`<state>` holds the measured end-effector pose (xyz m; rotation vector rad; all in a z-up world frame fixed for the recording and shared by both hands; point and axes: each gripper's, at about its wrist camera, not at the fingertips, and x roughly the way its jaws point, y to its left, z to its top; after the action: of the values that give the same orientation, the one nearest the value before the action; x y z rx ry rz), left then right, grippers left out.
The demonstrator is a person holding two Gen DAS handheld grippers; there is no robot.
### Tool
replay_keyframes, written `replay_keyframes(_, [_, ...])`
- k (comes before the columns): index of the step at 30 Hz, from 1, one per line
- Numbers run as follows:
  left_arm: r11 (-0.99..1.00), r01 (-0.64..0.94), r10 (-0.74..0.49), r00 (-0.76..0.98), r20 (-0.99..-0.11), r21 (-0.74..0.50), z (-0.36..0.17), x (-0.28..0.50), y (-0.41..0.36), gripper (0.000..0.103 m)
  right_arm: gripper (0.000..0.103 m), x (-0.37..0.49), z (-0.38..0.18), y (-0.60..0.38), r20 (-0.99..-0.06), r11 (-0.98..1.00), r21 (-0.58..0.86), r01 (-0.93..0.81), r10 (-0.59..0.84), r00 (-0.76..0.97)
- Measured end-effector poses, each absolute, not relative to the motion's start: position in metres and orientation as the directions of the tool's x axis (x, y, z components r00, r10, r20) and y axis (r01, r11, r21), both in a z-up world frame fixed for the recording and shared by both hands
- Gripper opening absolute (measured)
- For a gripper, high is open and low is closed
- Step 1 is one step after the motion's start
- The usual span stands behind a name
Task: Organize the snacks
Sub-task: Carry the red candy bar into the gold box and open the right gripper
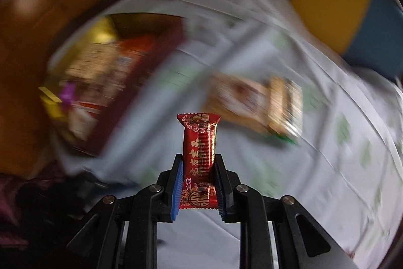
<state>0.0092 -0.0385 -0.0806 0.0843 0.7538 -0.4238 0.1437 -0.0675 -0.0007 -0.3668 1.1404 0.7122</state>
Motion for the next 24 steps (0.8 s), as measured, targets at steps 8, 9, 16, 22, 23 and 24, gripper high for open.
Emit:
replay_keyframes(8, [0.906,0.415,-0.359,0.648,-0.672,-0.084,-0.082,0.008,-0.036,0.077,0.027,0.147,0.028,0.030,-0.870,0.548,0.209,-0.810,0.483,0.102])
replay_keyframes(9, [0.905,0.416,-0.362,0.646,-0.672,-0.087,-0.082,0.008,-0.036,0.077,0.032,0.146,0.026,0.037,-0.865,0.543,0.224,-0.809,0.493,0.091])
replay_keyframes(16, [0.905,0.417,-0.360,0.650,-0.670,-0.081,-0.082,0.008,-0.037,0.077,0.038,0.147,0.010,0.053,-0.880,0.552,0.189,-0.812,0.462,0.110])
replay_keyframes(22, [0.906,0.415,-0.358,0.650,-0.670,-0.083,-0.083,0.008,-0.037,0.077,0.038,0.144,0.011,0.021,-0.879,0.600,0.172,-0.781,0.451,0.152])
replay_keyframes(23, [0.906,0.415,-0.357,0.650,-0.671,-0.081,-0.083,0.008,-0.037,0.077,0.038,0.144,0.010,0.010,-0.880,0.617,0.167,-0.769,0.446,0.167])
replay_keyframes(24, [0.907,0.415,-0.354,0.650,-0.672,-0.076,-0.082,0.008,-0.038,0.077,0.038,0.146,0.010,0.002,-0.879,0.631,0.164,-0.759,0.442,0.177])
